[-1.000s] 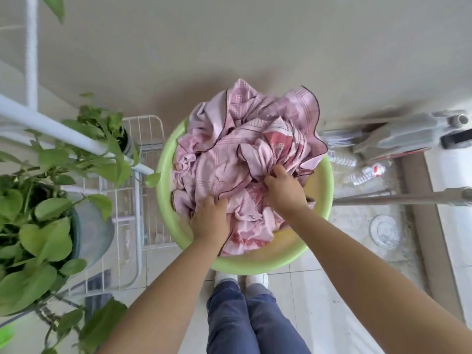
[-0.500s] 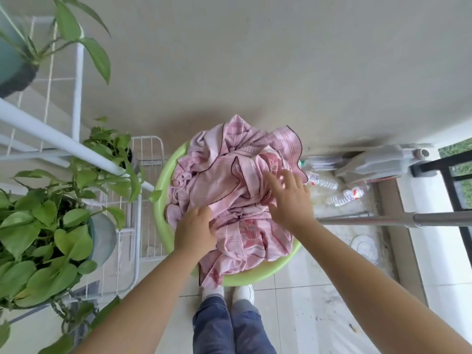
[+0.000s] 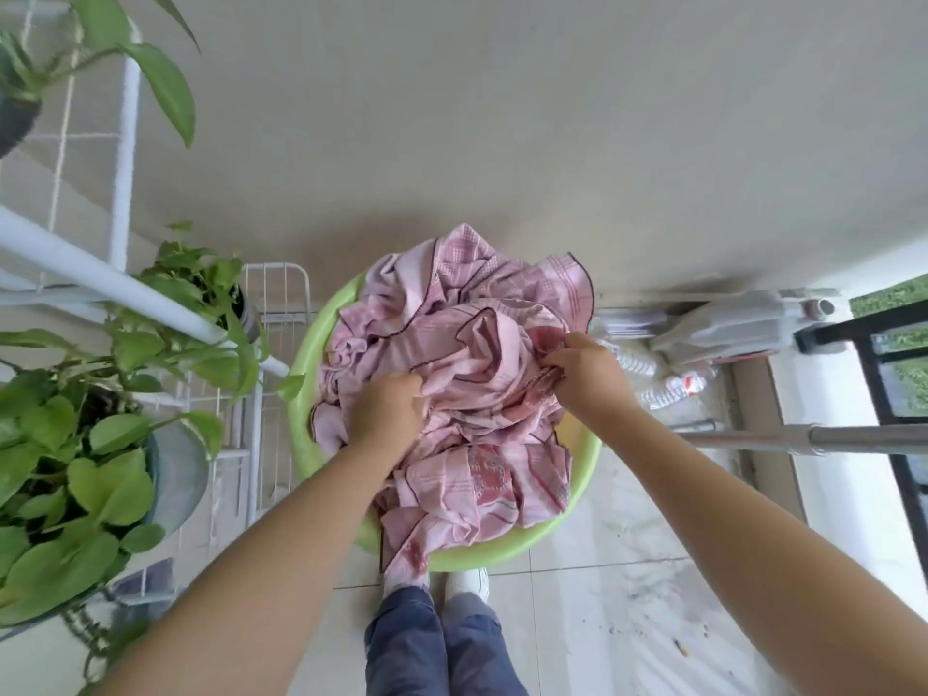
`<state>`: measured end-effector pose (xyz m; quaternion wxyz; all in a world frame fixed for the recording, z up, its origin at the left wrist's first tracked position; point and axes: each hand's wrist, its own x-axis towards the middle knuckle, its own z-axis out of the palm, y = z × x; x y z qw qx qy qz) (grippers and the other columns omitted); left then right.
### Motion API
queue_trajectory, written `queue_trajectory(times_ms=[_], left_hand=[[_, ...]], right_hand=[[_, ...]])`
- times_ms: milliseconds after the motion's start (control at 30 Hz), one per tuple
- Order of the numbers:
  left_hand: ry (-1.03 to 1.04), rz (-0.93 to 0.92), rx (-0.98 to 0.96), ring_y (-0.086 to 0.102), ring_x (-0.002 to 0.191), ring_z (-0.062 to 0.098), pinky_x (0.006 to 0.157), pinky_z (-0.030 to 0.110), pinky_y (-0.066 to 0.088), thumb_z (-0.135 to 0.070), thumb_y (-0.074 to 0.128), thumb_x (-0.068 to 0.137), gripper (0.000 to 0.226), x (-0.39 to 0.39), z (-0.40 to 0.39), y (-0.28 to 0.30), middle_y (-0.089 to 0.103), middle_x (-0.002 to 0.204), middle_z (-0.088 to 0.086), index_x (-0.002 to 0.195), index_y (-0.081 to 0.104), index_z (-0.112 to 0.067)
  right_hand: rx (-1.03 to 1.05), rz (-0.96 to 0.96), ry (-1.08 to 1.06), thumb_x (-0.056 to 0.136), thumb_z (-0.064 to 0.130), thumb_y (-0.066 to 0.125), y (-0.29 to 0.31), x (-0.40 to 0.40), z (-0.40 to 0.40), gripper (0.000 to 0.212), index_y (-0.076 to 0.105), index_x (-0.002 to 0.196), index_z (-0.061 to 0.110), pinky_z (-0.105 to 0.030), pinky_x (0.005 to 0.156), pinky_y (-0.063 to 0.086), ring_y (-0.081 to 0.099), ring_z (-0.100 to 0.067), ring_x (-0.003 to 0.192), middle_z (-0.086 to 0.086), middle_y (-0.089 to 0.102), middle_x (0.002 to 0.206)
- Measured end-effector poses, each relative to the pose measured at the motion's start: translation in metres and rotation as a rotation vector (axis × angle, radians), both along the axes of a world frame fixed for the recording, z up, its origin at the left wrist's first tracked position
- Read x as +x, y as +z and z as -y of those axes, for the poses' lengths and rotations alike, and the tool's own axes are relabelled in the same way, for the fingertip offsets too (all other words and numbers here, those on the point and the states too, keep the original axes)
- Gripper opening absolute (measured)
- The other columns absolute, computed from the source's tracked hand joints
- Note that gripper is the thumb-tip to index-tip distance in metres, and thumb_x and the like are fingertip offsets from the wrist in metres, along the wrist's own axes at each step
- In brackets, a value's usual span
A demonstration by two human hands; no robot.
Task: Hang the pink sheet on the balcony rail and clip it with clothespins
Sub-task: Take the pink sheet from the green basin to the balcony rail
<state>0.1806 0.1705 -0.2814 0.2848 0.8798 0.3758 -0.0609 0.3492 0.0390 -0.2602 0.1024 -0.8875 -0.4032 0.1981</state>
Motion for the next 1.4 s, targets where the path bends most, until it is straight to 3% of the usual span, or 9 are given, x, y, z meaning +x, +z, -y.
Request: queue_trajectory(times_ms=[133,300,467,567,800,900,1033,1267,1400], left_hand=[[0.137,0.151,-0.131,0.046,0.065,0.025,0.057,0.029,0.026,-0.007,0.054,0.083,0.019,-0.015,-0.012,0.055,0.04,0.054,0.004,0.065,0.05,-0.005],[0.219,0.371,-0.263,0.034,0.05,0.015,0.046,0.014,0.028,-0.005,0.054,0.085,0.02,-0.009,-0.01,0.154,0.038,0.053,0.004,0.066,0.049,-0.01],[0.168,0.49,-0.271,0.044,0.072,0.017,0.055,0.016,0.03,-0.004,0.046,0.088,0.012,-0.007,-0.014,0.241,0.053,0.08,0.019,0.086,0.058,0.0],[0.147,0.567,-0.165,0.043,0.084,0.016,0.062,0.016,0.031,-0.001,0.046,0.087,0.012,-0.003,-0.009,0.291,0.045,0.085,0.006,0.081,0.057,-0.001],[0.026,0.691,0.259,0.044,0.079,0.023,0.071,0.019,0.027,0.003,0.05,0.084,0.012,0.01,0.024,0.385,0.045,0.094,0.018,0.082,0.06,0.01],[-0.08,0.797,0.331,0.053,0.081,0.036,0.067,0.037,0.035,0.003,0.045,0.086,0.014,0.018,0.043,0.431,0.056,0.086,0.028,0.086,0.057,0.01],[-0.243,1.031,0.371,0.051,0.074,0.035,0.063,0.034,0.032,0.001,0.042,0.088,0.016,0.02,0.066,0.504,0.055,0.078,0.025,0.078,0.053,0.007],[-0.5,1.245,0.475,0.052,0.081,0.035,0.063,0.032,0.034,0.001,0.041,0.089,0.015,0.018,0.115,0.641,0.055,0.094,0.025,0.098,0.052,0.006],[-0.614,1.305,0.531,0.053,0.09,0.043,0.071,0.047,0.04,0.001,0.037,0.088,0.018,0.005,0.153,0.71,0.053,0.101,0.031,0.101,0.048,0.008]], right_hand=[[0.296,-0.022,0.018,0.054,-0.008,0.047,0.06,-0.011,0.011,0.036,0.07,0.08,0.0,-0.023,0.058,0.045,0.062,-0.033,0.07,-0.02,0.063,0.077],[0.379,0.008,0.155,0.047,-0.017,0.058,0.14,-0.028,0.033,0.056,0.059,0.103,-0.009,-0.015,0.08,0.038,0.059,-0.035,0.088,-0.031,0.057,0.098],[0.531,0.287,0.167,0.063,-0.005,0.056,0.21,-0.023,0.036,0.019,0.068,0.079,-0.002,-0.035,0.048,0.056,0.065,-0.034,0.064,-0.021,0.064,0.076],[0.617,0.482,0.156,0.067,0.008,0.048,0.254,-0.018,0.042,0.022,0.069,0.069,0.004,-0.03,0.042,0.051,0.06,-0.029,0.059,-0.014,0.064,0.068],[0.81,0.777,0.02,0.067,0.012,0.051,0.352,-0.017,0.069,0.017,0.067,0.071,0.009,-0.033,0.075,0.037,0.045,-0.022,0.096,-0.003,0.064,0.092],[0.806,0.802,-0.009,0.066,0.017,0.049,0.403,-0.031,0.093,0.02,0.065,0.076,0.01,-0.032,0.072,0.043,0.06,-0.025,0.08,-0.008,0.07,0.078],[0.776,0.905,-0.088,0.067,0.025,0.047,0.481,-0.062,0.126,0.029,0.065,0.075,0.003,-0.038,0.059,0.054,0.063,-0.03,0.065,-0.012,0.068,0.073],[0.663,1.185,-0.341,0.063,0.013,0.051,0.62,-0.127,0.189,0.023,0.064,0.076,0.0,-0.038,0.063,0.055,0.063,-0.033,0.068,-0.014,0.068,0.074],[0.624,1.299,-0.47,0.068,0.008,0.049,0.683,-0.164,0.232,0.019,0.062,0.078,-0.003,-0.036,0.068,0.048,0.061,-0.036,0.076,-0.019,0.065,0.077]])
